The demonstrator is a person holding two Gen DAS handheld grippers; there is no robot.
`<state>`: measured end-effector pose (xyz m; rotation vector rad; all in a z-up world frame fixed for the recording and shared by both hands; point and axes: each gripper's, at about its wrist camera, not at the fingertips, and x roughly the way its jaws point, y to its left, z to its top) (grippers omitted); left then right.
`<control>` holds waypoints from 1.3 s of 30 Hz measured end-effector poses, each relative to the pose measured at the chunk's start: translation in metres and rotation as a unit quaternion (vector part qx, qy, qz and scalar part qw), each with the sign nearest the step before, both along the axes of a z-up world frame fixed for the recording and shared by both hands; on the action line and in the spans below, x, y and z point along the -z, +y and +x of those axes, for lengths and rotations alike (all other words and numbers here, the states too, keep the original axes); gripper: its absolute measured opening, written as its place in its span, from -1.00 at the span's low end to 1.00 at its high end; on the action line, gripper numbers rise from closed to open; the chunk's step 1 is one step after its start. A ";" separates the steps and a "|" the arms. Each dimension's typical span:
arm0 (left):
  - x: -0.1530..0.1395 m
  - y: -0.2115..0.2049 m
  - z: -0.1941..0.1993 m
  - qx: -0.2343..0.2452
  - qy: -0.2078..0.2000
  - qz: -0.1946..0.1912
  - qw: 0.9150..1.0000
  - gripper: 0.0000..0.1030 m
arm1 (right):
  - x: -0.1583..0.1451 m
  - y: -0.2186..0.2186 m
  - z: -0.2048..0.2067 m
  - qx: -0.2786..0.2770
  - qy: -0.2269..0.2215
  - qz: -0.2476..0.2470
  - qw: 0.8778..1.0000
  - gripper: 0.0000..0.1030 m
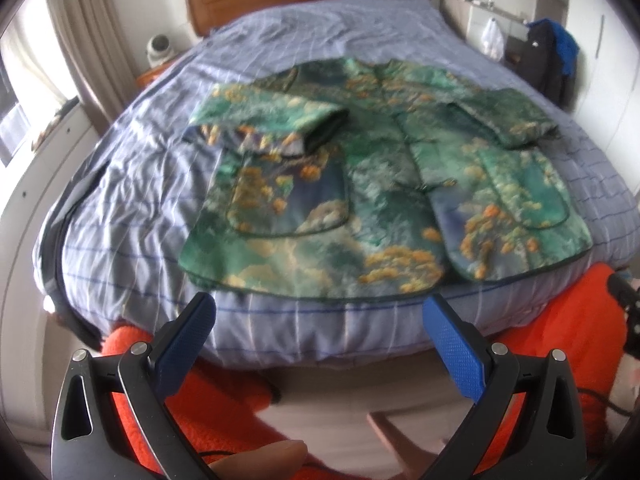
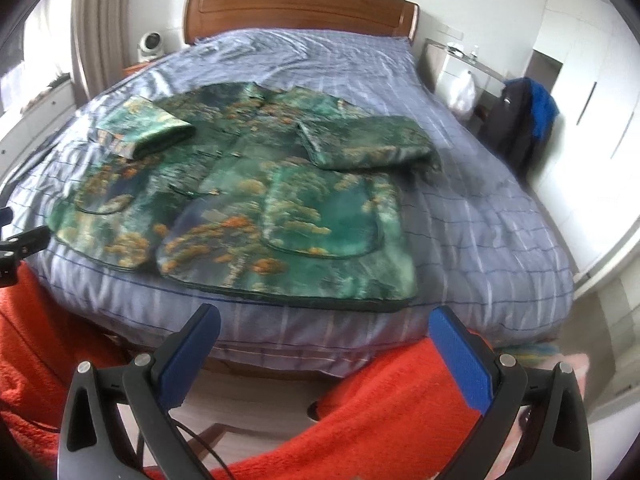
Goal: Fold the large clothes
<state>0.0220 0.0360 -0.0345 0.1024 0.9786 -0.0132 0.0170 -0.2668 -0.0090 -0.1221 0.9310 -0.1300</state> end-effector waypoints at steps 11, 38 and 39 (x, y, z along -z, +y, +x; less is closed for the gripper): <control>0.012 -0.003 0.002 0.011 0.027 0.012 1.000 1.00 | 0.012 -0.009 0.003 0.019 0.025 -0.006 0.999 1.00; 0.027 0.038 0.025 -0.033 0.010 0.089 0.995 1.00 | 0.011 0.001 0.005 -0.022 0.005 0.026 0.999 1.00; 0.029 0.039 0.026 -0.036 0.017 0.080 0.996 1.00 | 0.011 0.000 0.006 -0.024 0.005 0.028 0.999 1.00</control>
